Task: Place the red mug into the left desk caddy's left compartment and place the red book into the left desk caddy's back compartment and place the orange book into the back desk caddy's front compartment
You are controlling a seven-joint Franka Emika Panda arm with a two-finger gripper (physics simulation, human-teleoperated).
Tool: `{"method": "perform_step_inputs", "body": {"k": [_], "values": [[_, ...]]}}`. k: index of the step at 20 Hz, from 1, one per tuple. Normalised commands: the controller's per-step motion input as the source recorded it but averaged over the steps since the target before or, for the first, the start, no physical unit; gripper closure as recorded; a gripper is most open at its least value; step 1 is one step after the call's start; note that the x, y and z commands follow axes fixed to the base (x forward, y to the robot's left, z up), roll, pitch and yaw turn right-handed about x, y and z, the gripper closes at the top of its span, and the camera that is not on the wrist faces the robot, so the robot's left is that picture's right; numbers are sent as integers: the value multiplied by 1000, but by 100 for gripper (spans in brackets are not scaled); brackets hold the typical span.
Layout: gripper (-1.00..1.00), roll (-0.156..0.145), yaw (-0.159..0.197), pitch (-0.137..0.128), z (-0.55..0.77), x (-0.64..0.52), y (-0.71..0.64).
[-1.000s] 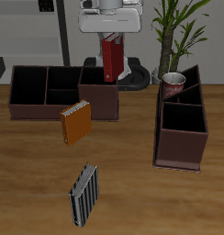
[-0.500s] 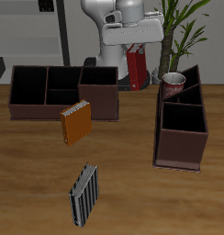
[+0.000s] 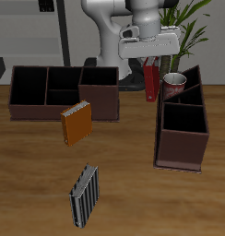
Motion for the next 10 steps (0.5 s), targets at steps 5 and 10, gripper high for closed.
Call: {"method": "perform_step_inputs", "body": {"k": [5,10], "values": [[100,-2,27,-6,15,88,533],[100,-24,2,19,-18,110,454]]}}
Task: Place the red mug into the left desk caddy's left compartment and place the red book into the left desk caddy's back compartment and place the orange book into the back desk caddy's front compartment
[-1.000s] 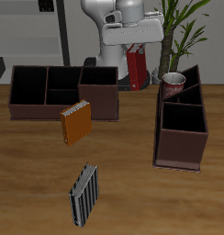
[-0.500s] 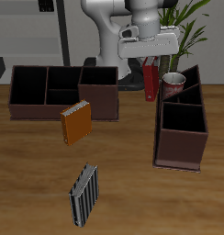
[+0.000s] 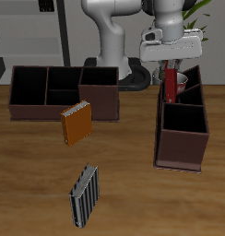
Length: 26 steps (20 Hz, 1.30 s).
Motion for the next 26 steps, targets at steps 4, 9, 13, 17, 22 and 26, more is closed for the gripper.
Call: {"method": "perform_step_inputs", "body": {"k": [4,9,13,17,22,26], "values": [[100,32,29,-42,153,112,421],[100,-7,27,-32,62,138,207],[100,19,66,-50,51,110,254],[100,69,30,-5,55,-3,195],[100,22,39,-57,-6,-5,12],[100,1,23,-13,-89,118,-68]]}}
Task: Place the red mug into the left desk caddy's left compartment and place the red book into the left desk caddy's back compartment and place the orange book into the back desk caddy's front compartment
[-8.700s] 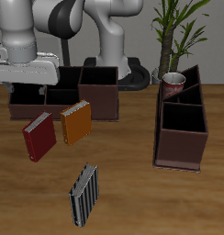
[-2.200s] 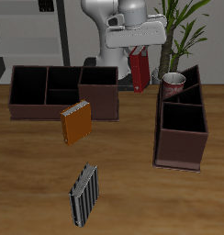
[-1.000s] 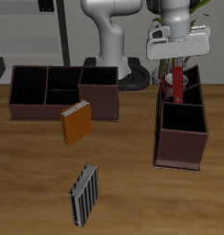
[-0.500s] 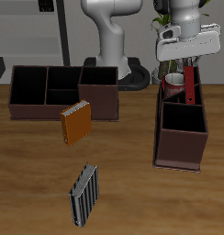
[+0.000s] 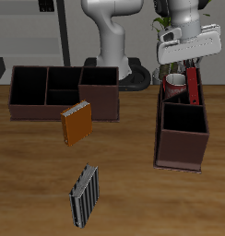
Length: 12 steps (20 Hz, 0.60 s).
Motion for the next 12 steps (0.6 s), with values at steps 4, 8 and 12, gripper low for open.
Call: {"method": "perform_step_inputs", "body": {"k": [4,8,12], "values": [[100,-11,-19,-6,-62,153,-121],[100,-5,-12,-6,2,93,-65],[100,16,-18,28,-155,76,-7]]}}
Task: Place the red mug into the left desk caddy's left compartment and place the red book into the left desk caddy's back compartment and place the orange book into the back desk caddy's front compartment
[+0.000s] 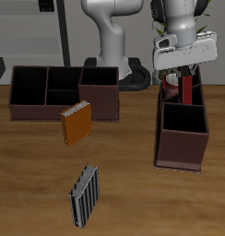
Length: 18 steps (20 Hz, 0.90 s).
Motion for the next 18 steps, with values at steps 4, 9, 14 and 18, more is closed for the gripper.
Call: {"method": "perform_step_inputs", "body": {"k": [4,9,14,18], "values": [[100,28,-17,33,-179,4,111],[100,66,-14,-7,-42,-83,150],[100,79,-15,-57,49,-89,87],[100,-25,-24,9,-94,58,-40]]}}
